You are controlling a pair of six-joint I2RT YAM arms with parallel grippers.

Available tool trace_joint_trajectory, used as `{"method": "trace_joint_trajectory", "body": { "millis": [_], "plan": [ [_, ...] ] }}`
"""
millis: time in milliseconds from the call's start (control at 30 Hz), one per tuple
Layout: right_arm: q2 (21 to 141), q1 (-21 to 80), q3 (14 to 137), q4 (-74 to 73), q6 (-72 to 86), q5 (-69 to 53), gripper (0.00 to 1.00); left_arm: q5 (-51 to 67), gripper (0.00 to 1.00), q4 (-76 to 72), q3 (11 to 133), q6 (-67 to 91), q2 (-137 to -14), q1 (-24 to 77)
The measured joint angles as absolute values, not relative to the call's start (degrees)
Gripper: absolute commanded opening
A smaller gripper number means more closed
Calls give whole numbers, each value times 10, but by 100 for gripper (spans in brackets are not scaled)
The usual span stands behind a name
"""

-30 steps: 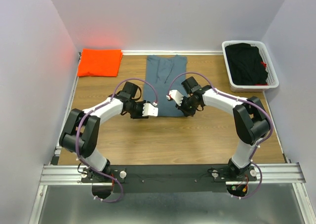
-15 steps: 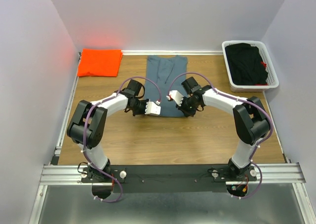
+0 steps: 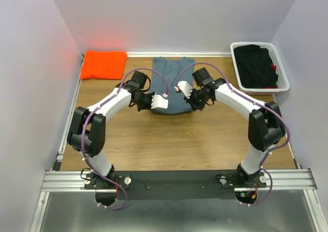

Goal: Fold and stack the t-shirts
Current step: Grab one side of the 2/3 rectangular tshirt with both arms, then fold the long partially folded tshirt into a neat square

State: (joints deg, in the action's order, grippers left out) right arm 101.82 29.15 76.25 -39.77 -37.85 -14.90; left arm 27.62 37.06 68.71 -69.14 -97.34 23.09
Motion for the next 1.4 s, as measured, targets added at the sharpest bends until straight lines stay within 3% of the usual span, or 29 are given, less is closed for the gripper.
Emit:
{"method": "trace_joint_trajectory", "body": {
  "millis": [333, 967, 1400],
  "plan": [
    [978, 288, 841, -499, -403, -149, 0, 277, 0, 448, 745, -687, -919, 229],
    [851, 311, 896, -704, -420, -211, 1, 338, 0, 594, 725, -650, -697, 252],
    [959, 286, 951, -696, -438, -202, 1, 329, 0, 558, 740, -635, -789, 232]
  ]
}}
